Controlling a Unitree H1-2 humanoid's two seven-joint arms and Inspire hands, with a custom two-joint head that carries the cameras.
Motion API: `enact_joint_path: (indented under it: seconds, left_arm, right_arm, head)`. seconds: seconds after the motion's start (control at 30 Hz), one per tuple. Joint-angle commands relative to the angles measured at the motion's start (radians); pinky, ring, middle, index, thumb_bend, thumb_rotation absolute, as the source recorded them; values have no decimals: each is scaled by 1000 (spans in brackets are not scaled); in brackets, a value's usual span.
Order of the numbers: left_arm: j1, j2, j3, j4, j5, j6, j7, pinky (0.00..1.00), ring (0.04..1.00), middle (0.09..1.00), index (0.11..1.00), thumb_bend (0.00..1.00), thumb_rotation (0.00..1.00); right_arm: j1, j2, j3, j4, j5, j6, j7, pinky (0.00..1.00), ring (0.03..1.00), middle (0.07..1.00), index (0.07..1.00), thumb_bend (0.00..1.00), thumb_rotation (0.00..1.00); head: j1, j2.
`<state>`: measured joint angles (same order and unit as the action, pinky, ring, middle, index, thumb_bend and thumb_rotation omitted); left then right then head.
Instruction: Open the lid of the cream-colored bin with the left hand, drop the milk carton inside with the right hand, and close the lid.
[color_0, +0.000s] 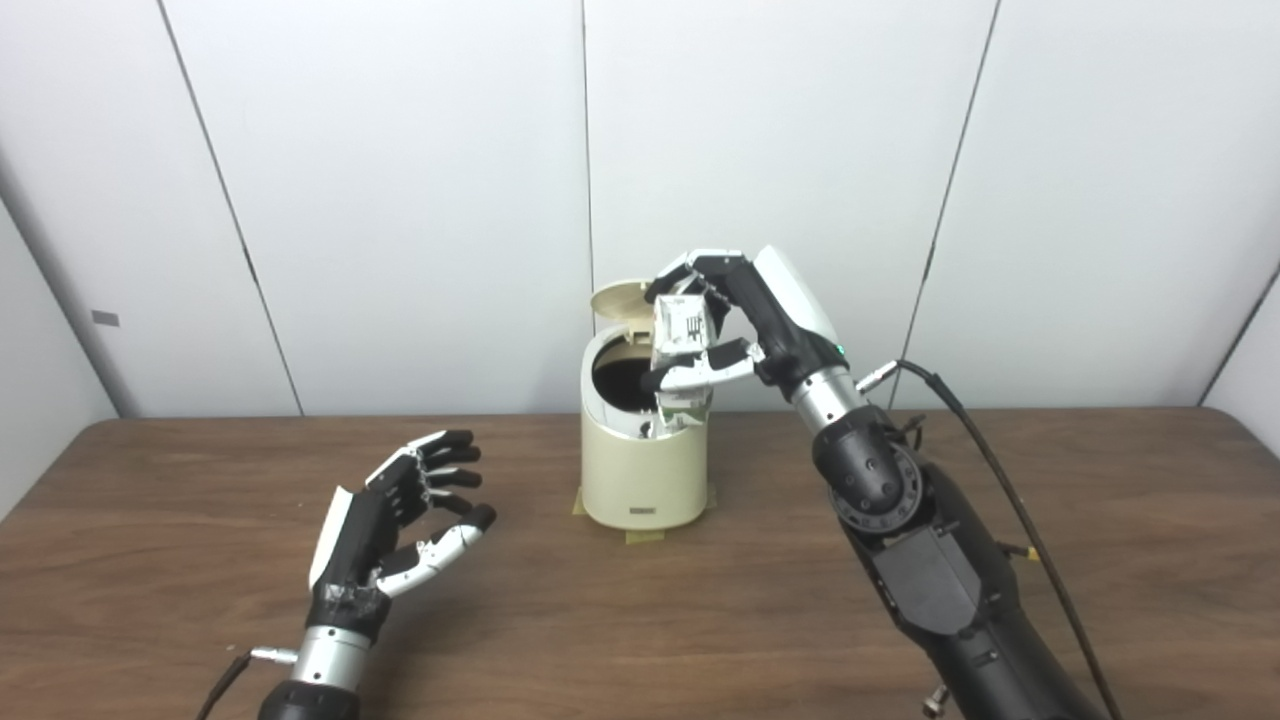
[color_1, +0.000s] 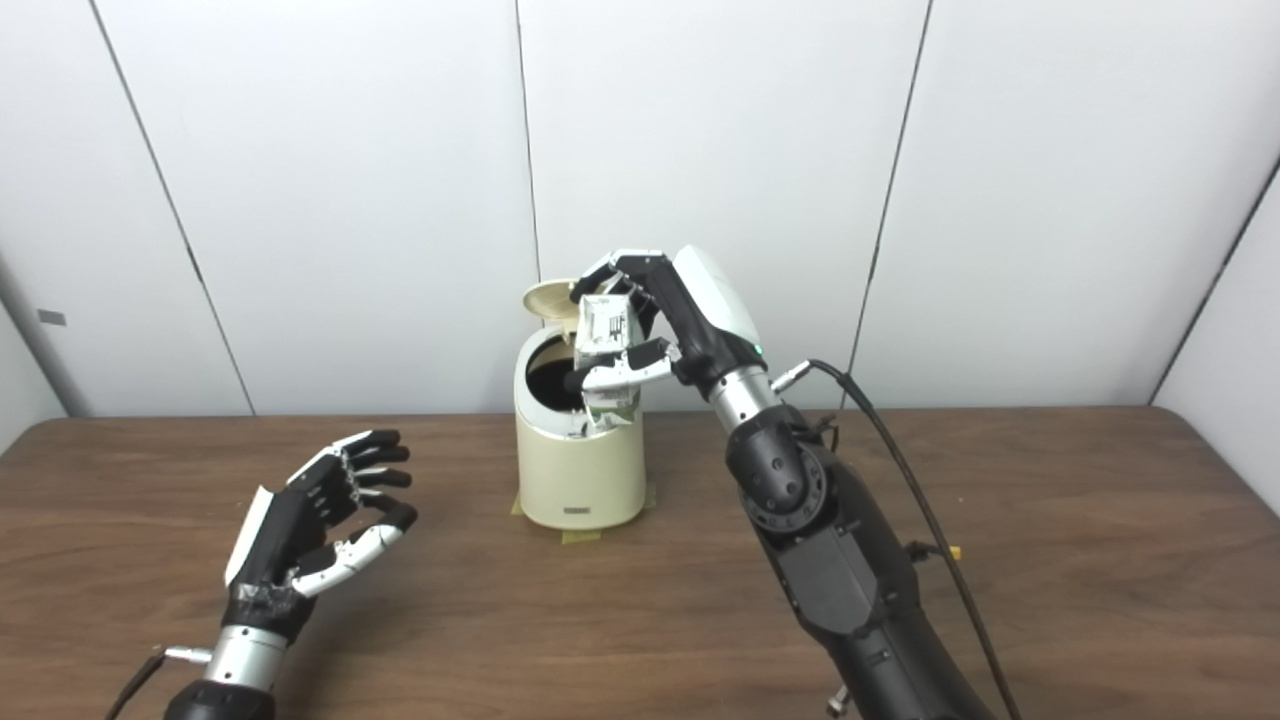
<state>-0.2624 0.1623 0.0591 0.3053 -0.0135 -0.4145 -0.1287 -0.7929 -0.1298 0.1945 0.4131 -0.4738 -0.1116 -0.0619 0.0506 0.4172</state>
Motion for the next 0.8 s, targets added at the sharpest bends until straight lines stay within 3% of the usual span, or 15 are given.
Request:
enact_joint_path:
  seconds: [0.0, 0.1, 0.3, 0.37, 0.77]
  left_arm:
    - [32, -35, -18, 23, -5, -21, 9, 549, 662, 743, 755, 636, 145]
    - [32, -39, -23, 20, 2, -17, 14, 553, 661, 741, 756, 641, 156]
    - [40, -49, -36, -2, -6, 14, 5, 568, 681, 750, 758, 659, 202]
    - [42, -52, -38, -9, -7, 19, 4, 576, 682, 751, 757, 658, 200]
    - [42, -57, -41, -3, -8, 10, 6, 566, 675, 746, 755, 649, 170]
  right_arm:
    - [-89, 7, -3, -3, 4, -54, -35, 301, 339, 428, 526, 523, 0]
    - [-107, 10, -1, 38, 4, -75, -43, 299, 337, 426, 527, 523, 0]
    - [-169, -10, 33, 214, -27, -290, -116, 299, 337, 427, 529, 521, 0]
    - [-185, -10, 40, 259, -38, -324, -136, 298, 338, 428, 529, 521, 0]
    - [-258, -11, 121, 414, -42, -358, -240, 295, 336, 428, 532, 520, 0]
  head:
    - [6, 1]
    - [13, -1]
    - [35, -1]
    - [36, 0]
    - [35, 2]
